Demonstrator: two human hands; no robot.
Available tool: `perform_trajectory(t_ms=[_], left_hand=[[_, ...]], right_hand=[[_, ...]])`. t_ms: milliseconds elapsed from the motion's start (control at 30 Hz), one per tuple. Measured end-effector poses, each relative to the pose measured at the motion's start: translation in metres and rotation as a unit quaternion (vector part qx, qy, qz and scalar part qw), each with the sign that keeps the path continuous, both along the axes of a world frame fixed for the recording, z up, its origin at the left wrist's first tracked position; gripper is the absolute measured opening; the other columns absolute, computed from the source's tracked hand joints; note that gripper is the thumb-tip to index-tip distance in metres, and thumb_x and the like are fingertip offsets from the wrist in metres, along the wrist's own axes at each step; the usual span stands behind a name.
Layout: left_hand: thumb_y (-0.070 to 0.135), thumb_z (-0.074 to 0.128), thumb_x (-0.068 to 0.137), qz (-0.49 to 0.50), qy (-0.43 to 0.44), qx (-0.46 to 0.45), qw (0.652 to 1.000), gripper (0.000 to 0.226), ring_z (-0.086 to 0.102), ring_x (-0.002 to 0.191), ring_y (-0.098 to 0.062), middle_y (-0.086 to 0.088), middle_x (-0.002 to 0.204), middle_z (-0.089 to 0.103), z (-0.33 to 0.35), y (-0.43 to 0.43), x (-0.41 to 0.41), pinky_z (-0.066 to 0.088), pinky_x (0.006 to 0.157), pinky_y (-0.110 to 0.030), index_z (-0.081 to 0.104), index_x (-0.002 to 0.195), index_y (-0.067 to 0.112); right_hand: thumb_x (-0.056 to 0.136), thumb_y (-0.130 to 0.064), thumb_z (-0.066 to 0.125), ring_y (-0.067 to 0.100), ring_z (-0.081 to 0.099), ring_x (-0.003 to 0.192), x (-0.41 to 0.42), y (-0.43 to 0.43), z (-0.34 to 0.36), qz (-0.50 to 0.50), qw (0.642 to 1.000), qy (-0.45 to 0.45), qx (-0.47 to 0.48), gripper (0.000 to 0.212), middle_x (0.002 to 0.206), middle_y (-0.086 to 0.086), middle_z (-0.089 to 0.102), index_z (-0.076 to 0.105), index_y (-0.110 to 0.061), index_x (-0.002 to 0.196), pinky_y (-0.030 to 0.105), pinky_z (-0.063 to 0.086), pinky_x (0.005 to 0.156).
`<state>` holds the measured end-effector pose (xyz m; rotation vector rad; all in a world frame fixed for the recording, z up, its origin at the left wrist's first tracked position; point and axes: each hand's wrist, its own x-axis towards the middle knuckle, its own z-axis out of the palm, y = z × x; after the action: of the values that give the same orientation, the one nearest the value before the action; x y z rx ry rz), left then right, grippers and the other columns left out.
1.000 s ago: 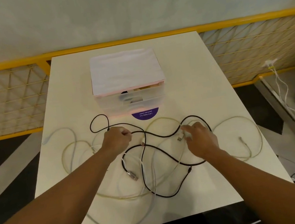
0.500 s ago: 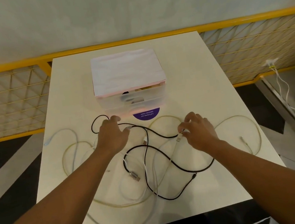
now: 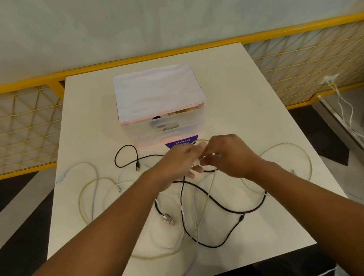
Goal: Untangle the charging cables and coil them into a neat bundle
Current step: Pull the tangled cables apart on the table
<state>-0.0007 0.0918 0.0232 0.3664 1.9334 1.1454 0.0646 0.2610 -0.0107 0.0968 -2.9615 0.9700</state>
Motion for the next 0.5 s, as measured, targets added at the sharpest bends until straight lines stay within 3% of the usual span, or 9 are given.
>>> perform_trajectory(t_ms=[100, 200, 267, 333, 433, 500], left_hand=[[0.032, 0.05, 0.104, -0.017, 0.032, 0.002, 0.999, 0.032, 0.057, 0.058, -0.006, 0.009, 0.077, 0.071, 0.009, -0.013, -0.007, 0.044, 0.06, -0.022, 0.072, 0.1, 0.008], [0.016, 0.052, 0.103, -0.01, 0.045, 0.013, 0.999, 0.026, 0.046, 0.047, -0.002, 0.005, 0.076, 0.074, 0.018, -0.026, -0.014, 0.04, 0.055, -0.016, 0.073, 0.096, 0.002], [0.015, 0.053, 0.102, 0.003, 0.062, 0.006, 0.998, 0.022, 0.048, 0.048, -0.002, 0.001, 0.079, 0.075, 0.021, -0.036, -0.019, 0.04, 0.053, -0.017, 0.073, 0.1, 0.006], [0.016, 0.054, 0.102, 0.008, 0.086, -0.012, 0.996, 0.021, 0.051, 0.052, -0.003, 0.002, 0.077, 0.074, 0.023, -0.05, -0.024, 0.04, 0.056, -0.022, 0.073, 0.101, 0.009], [0.016, 0.05, 0.103, -0.03, 0.096, -0.059, 0.993, 0.023, 0.06, 0.066, -0.007, 0.001, 0.083, 0.075, 0.03, -0.072, -0.031, 0.046, 0.063, -0.022, 0.072, 0.098, 0.011], [0.024, 0.051, 0.103, -0.064, 0.07, -0.063, 0.994, 0.022, 0.065, 0.077, -0.009, 0.001, 0.091, 0.077, 0.036, -0.079, -0.03, 0.051, 0.072, -0.022, 0.07, 0.101, 0.013]], right_hand=[[0.083, -0.014, 0.08, 0.0, 0.056, 0.06, -0.006, -0.012, 0.017, -0.039, 0.994, -0.028, -0.098, 0.003, 0.064, -0.017, 0.061, 0.079, -0.017, 0.083, 0.011, 0.039, 0.06], [0.08, -0.022, 0.083, 0.002, 0.048, 0.053, -0.012, -0.018, 0.028, -0.071, 0.979, -0.074, -0.178, 0.009, 0.058, -0.012, 0.059, 0.076, -0.017, 0.083, 0.013, 0.04, 0.055], [0.08, -0.028, 0.083, 0.004, 0.048, 0.054, -0.015, -0.019, 0.034, -0.077, 0.971, -0.085, -0.209, 0.012, 0.061, -0.003, 0.062, 0.078, -0.018, 0.083, 0.017, 0.045, 0.056], [0.082, -0.027, 0.082, 0.002, 0.05, 0.053, -0.019, -0.016, 0.039, -0.088, 0.966, -0.083, -0.228, 0.011, 0.062, -0.005, 0.066, 0.079, -0.017, 0.084, 0.015, 0.043, 0.053], [0.086, -0.023, 0.079, 0.001, 0.05, 0.051, -0.024, -0.014, 0.046, -0.087, 0.963, -0.09, -0.239, 0.007, 0.061, -0.01, 0.065, 0.08, -0.016, 0.085, 0.013, 0.039, 0.051], [0.085, -0.025, 0.08, 0.001, 0.051, 0.054, -0.029, -0.023, 0.05, -0.06, 0.966, -0.096, -0.233, 0.01, 0.066, -0.004, 0.068, 0.08, -0.015, 0.085, 0.012, 0.041, 0.054]])
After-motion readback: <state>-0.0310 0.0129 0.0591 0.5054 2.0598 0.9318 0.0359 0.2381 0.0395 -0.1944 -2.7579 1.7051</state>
